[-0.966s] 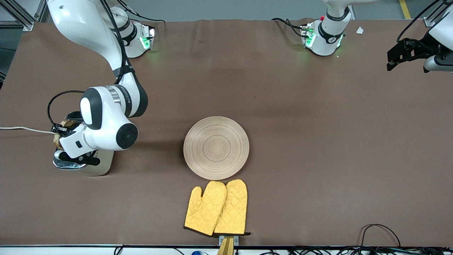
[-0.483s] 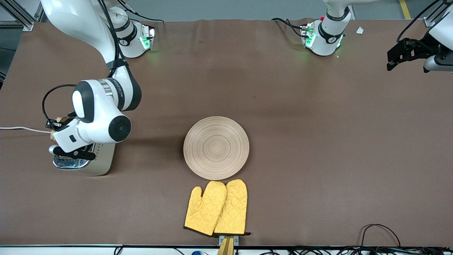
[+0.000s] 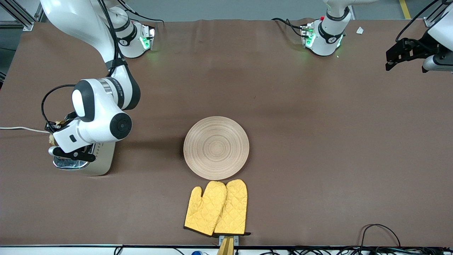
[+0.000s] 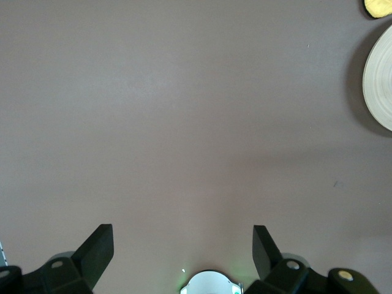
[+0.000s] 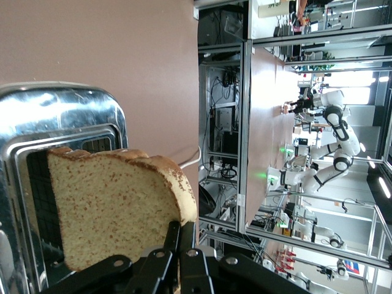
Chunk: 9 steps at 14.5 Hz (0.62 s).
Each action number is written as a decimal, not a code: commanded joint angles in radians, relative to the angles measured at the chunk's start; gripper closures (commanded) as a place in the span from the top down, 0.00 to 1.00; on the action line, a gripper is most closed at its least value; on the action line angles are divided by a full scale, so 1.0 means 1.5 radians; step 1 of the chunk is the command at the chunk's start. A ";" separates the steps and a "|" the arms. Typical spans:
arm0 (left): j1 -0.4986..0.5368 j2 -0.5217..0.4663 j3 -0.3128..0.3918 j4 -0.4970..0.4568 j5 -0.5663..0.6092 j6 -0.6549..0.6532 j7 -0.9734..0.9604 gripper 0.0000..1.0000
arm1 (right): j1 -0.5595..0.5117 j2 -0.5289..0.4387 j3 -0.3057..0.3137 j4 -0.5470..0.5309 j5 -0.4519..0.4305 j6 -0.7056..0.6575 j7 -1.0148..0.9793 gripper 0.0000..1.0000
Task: Move plate and put bread in toaster
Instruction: 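Lower the bread into the toaster slot with the right gripper, then open the right gripper and raise it away from the toaster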
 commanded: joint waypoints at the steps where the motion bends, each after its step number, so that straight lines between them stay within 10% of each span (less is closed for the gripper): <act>1: -0.003 0.005 0.001 0.011 -0.011 -0.001 -0.011 1.00 | -0.012 -0.014 0.008 -0.024 -0.020 0.024 0.017 0.00; 9: -0.001 0.008 0.001 0.011 -0.011 0.000 -0.010 1.00 | -0.010 0.028 0.011 -0.016 0.002 0.033 0.075 0.00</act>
